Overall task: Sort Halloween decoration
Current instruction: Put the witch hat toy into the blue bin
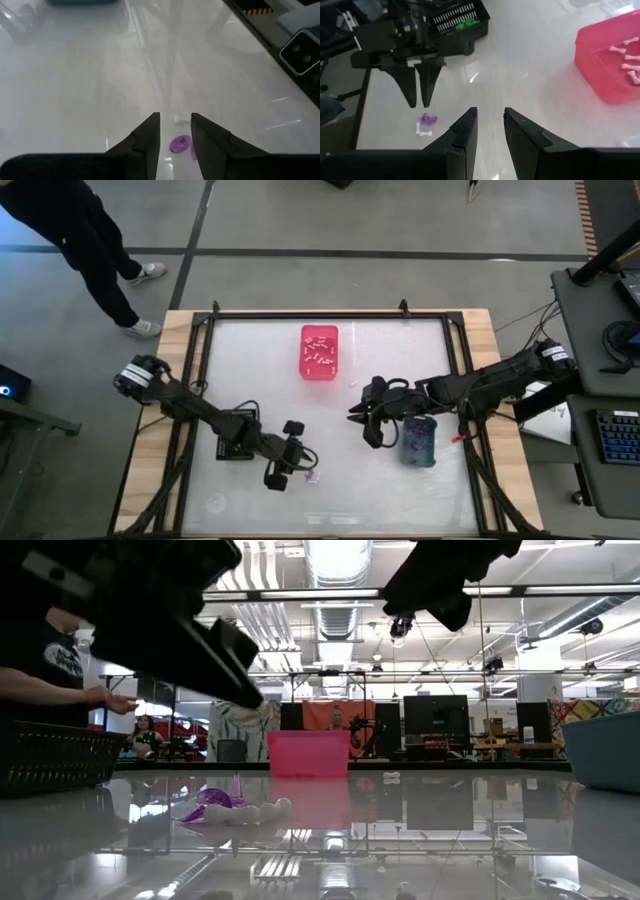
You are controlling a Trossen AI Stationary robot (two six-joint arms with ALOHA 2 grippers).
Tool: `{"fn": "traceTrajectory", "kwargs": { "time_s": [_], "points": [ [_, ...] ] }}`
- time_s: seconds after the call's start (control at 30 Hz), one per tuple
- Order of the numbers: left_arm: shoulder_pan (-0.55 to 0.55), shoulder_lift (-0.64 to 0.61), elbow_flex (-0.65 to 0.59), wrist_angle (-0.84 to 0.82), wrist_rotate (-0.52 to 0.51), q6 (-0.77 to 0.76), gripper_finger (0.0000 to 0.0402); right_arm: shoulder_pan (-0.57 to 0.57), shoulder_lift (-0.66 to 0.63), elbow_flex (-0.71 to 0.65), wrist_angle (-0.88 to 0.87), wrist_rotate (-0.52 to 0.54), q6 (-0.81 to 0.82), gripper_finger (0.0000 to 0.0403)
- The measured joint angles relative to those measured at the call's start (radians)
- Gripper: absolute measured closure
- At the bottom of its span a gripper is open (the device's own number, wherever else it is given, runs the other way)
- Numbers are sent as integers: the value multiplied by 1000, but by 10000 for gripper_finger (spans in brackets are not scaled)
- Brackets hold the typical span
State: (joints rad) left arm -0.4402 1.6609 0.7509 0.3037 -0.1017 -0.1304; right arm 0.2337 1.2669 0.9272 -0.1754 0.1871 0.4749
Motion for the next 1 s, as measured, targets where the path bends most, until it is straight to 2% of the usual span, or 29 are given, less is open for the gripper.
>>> {"fn": "traceTrajectory", "kwargs": {
  "time_s": [0.27, 0.5, 1.0],
  "points": [
    [-15, 109, 0, 92, 15, -53, 314, 0, 70, 0, 1, -1, 27, 314],
    [-15, 132, 0, 104, 26, -59, 315, 0, 110, 0, 5, -2, 30, 314],
    [-14, 181, -1, 157, 35, -63, 315, 0, 105, 0, 9, -2, 30, 314]
  ]
}}
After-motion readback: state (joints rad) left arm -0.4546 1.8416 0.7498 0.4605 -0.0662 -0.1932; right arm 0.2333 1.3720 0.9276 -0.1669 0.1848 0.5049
